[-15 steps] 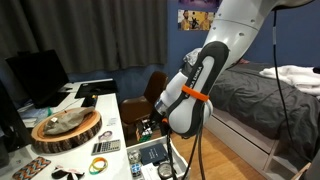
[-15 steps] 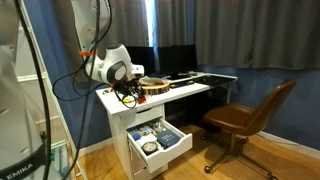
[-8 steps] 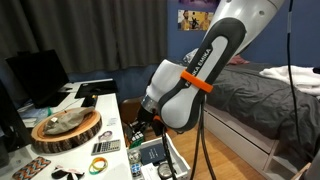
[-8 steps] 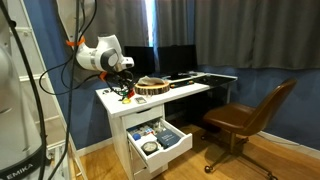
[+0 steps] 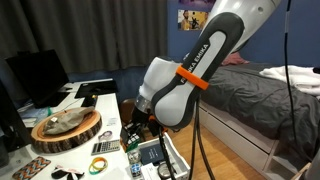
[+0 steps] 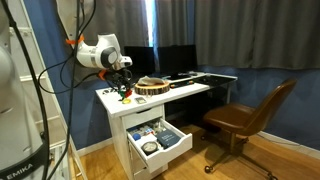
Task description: Place the Rubik's cube on the desk
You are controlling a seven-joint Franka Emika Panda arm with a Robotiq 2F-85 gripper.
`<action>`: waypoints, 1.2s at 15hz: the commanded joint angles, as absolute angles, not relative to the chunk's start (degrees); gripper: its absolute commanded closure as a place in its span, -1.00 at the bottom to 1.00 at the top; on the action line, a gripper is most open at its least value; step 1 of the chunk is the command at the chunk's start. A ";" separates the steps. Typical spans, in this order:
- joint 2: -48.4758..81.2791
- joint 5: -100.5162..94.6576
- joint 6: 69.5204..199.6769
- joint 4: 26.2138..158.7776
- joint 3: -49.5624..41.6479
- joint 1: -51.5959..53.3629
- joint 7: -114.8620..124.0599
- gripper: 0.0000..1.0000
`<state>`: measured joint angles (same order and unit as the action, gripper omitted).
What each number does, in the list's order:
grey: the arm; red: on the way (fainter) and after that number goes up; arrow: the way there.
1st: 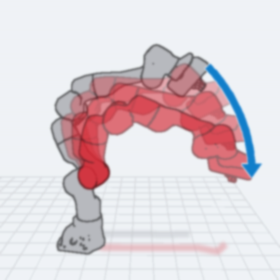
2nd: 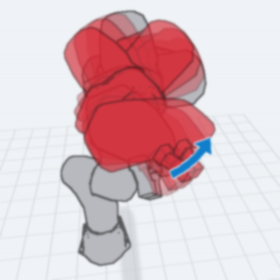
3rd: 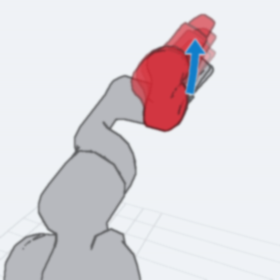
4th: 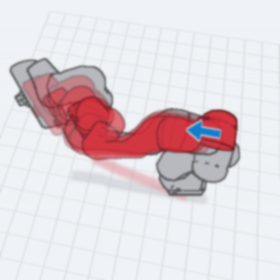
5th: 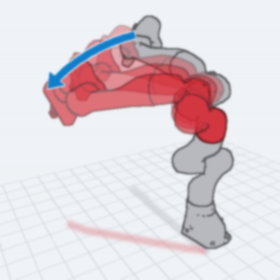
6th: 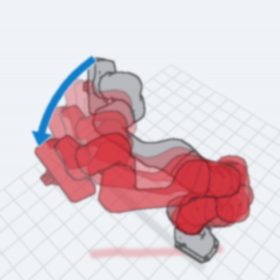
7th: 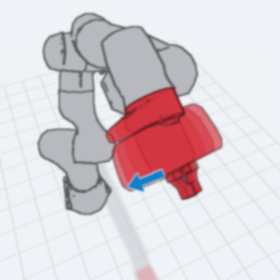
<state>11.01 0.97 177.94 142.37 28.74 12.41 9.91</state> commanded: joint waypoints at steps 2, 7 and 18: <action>10.79 1.87 172.93 139.71 26.08 15.67 7.71 0.23; 14.54 -2.70 158.19 130.62 22.50 19.76 6.23 0.23; 29.40 -11.92 148.60 112.84 17.12 27.76 3.77 0.23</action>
